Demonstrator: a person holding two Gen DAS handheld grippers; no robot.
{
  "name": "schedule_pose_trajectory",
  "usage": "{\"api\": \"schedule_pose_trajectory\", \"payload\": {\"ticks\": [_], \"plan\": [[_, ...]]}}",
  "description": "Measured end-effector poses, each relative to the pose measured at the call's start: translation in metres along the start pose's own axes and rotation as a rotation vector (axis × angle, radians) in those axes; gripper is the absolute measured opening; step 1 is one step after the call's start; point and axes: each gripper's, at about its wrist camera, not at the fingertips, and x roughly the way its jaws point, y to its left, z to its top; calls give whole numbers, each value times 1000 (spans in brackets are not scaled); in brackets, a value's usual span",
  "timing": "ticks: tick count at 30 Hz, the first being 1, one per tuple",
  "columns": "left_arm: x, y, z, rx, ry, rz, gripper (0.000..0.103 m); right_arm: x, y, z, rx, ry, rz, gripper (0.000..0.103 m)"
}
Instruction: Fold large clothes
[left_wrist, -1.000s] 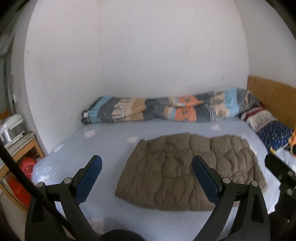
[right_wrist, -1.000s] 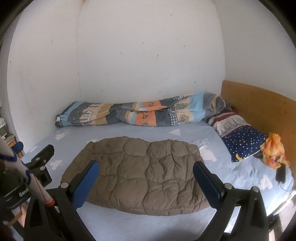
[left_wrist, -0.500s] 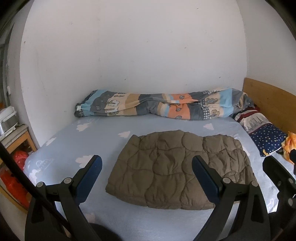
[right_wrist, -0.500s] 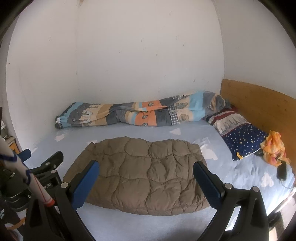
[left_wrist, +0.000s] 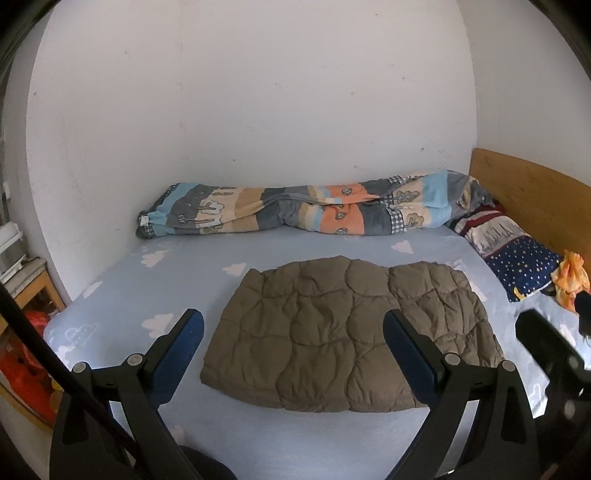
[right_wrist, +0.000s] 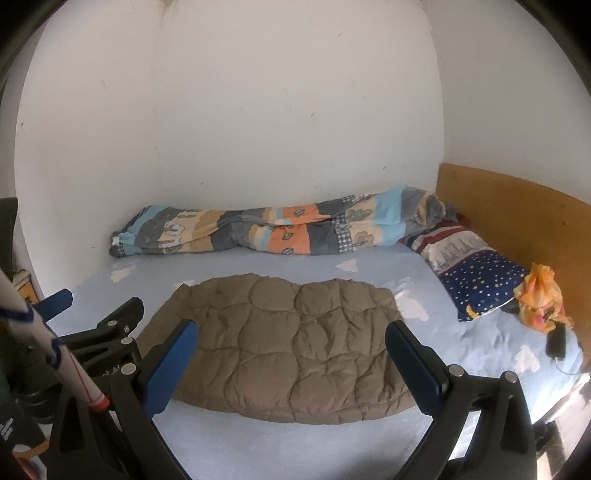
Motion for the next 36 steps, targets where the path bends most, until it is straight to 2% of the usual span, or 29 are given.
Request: {"api": "schedule_pose_trajectory", "payload": {"ticks": [5, 24, 36], "plan": [[2, -3, -2, 34, 7, 5, 97, 7, -9, -1, 31, 25, -15, 103], [26, 3, -5, 28, 72, 15, 97, 29, -14, -5, 37, 72, -35, 103], [32, 8, -8, 12, 83, 33, 97, 38, -16, -8, 43, 94, -40, 103]]}}
